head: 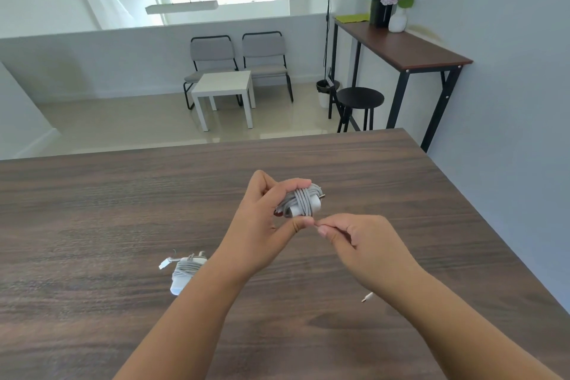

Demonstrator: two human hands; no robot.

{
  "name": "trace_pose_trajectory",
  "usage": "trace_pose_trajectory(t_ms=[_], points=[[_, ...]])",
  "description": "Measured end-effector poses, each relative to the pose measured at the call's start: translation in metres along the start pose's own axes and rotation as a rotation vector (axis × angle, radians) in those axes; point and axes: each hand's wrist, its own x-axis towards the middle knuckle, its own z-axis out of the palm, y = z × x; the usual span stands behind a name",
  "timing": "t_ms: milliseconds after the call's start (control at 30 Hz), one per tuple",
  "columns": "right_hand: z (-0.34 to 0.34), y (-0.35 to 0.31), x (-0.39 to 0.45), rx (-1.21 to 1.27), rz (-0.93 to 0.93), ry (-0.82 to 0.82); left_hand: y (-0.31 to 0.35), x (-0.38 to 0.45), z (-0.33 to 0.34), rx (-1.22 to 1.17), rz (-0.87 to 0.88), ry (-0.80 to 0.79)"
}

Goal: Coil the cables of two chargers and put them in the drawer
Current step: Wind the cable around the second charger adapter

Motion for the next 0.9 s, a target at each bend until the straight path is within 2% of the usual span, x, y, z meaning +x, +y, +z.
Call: trace_pose_trajectory(t_ms=[167, 300, 400, 633, 733, 900], points=[[-0.034, -0.015, 0.017, -0.314, -0.116, -0.208, 0.001, -0.003, 0.003, 0.014, 0.055, -0.061], [-0.056, -0.025, 0.027, -0.301, -0.151, -0.371, 0.001, -0.004, -0.003, -0.001, 0.058, -0.174], [-0.067, -0.03, 0.036, -0.319, -0.183, -0.47, 0.004, -0.006, -0.005, -0.112, -0.006, -0.269], [-0.069, -0.029, 0.047, -0.01, -0.21, -0.456, 0.007, -0.01, -0.014, -0.473, -0.188, -0.37], [-0.069, -0.026, 0.047, 0.154, -0.163, -0.442, 0.009, -0.01, -0.017, -0.527, -0.208, -0.371], [-0.064, -0.021, 0.047, 0.187, -0.216, -0.343, 0.01, -0.008, -0.014, -0.593, -0.223, -0.358]])
